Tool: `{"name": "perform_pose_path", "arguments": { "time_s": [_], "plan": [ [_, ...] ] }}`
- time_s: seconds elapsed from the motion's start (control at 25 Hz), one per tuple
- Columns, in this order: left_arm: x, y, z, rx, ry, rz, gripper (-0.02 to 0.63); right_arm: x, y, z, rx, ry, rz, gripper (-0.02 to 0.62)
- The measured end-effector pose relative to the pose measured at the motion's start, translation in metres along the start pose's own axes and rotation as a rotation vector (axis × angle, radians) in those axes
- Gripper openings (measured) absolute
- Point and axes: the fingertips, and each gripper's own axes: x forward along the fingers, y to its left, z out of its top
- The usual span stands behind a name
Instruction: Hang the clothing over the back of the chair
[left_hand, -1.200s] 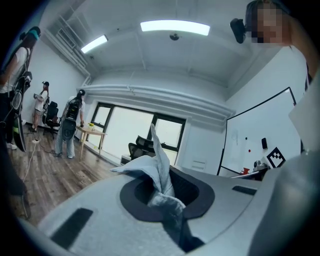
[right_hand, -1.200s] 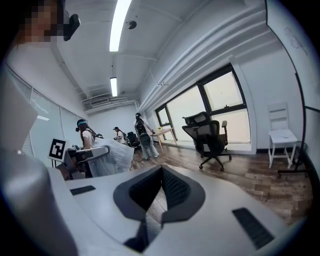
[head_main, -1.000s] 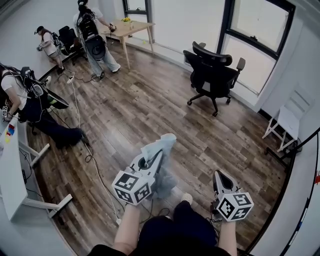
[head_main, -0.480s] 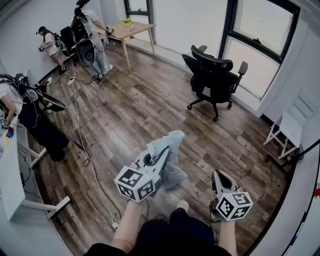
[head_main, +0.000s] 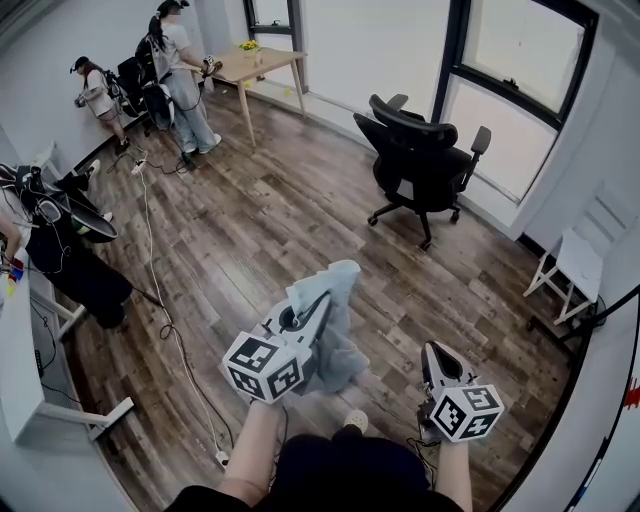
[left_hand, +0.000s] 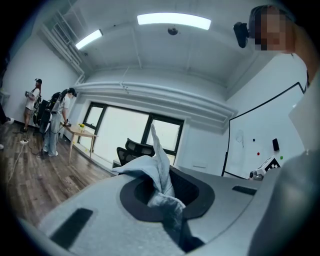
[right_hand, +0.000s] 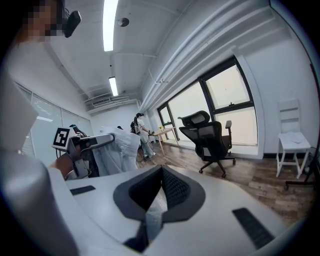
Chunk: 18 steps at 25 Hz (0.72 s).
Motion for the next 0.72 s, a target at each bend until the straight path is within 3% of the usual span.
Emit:
{"name": "perform_pose_path", "arguments": {
  "time_s": [0.28, 0.72],
  "plan": [
    [0.005, -0.001, 0.009, 0.100, -0.014, 0.036, 0.017, 0.001, -0.022, 0.001, 0.013, -0.014, -0.010, 0.002],
    [0.010, 0.010, -0.003, 0.032, 0.002, 0.059, 0.017, 0.009, -0.028, -0.008, 0.047, 0.006, -0.002, 0.002]
  ]
}}
